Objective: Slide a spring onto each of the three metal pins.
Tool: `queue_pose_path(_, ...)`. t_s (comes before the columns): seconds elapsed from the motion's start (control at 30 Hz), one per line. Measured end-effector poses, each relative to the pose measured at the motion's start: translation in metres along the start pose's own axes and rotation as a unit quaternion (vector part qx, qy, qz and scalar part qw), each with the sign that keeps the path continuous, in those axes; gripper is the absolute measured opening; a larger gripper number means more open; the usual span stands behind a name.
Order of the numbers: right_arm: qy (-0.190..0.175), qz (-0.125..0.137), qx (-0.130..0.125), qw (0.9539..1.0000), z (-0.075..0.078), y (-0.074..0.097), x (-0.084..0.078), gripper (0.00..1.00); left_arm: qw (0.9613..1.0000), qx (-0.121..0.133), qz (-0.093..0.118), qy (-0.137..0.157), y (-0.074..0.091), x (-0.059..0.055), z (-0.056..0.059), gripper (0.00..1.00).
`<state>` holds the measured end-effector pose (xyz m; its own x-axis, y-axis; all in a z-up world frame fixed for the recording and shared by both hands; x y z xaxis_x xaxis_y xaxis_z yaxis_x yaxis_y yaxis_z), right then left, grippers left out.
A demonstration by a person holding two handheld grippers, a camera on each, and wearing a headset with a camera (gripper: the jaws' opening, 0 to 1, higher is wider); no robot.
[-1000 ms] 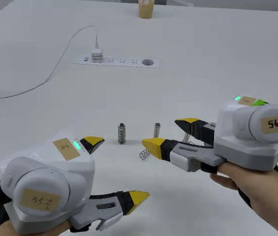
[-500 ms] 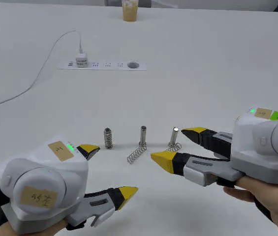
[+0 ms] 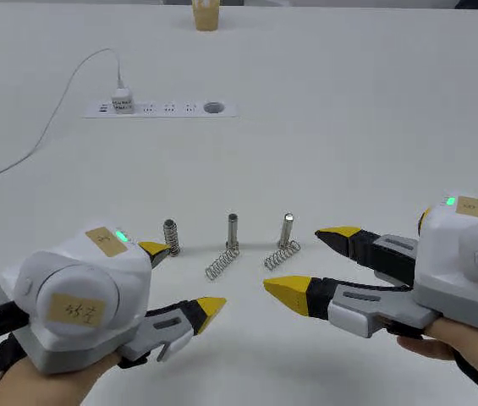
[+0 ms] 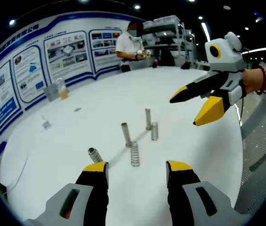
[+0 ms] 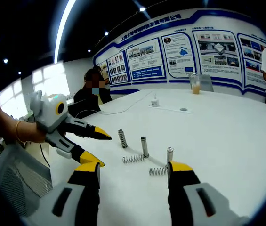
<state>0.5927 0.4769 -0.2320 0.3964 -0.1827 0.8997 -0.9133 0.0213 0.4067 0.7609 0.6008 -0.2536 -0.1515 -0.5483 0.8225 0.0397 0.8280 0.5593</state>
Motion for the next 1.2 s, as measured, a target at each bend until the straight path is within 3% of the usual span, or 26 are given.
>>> queue_pose_path(0.67,0.000,-0.004,0.003,1.0000,-0.003,0.013,-0.010,0.60,0.9992,-0.011,-0.018,0.033,-0.033,-0.006,-0.009,0.32)
queue_pose_path(0.77,0.000,-0.007,0.001,1.0000,-0.004,0.014,-0.011,0.60,0.9983,-0.020,-0.022,0.049,-0.038,-0.008,-0.009,0.29)
queue_pose_path(1.2,-0.009,-0.005,-0.014,0.9998,-0.004,0.018,-0.013,0.59,0.9980,-0.034,-0.027,0.046,-0.051,-0.012,-0.010,0.19)
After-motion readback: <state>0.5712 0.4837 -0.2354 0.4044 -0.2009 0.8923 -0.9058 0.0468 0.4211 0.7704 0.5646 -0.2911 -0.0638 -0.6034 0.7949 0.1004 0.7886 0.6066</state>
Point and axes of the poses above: the centre of the closed fingertips' face, and the gripper's own axes: y roughly backward along the fingers, z roughly to its right, x roughly out of its top, the point moved 9 cm from there along y, roughly backward along the fingers, and after that the axes turned 2 degrees about -z, right-handed, at the moved point
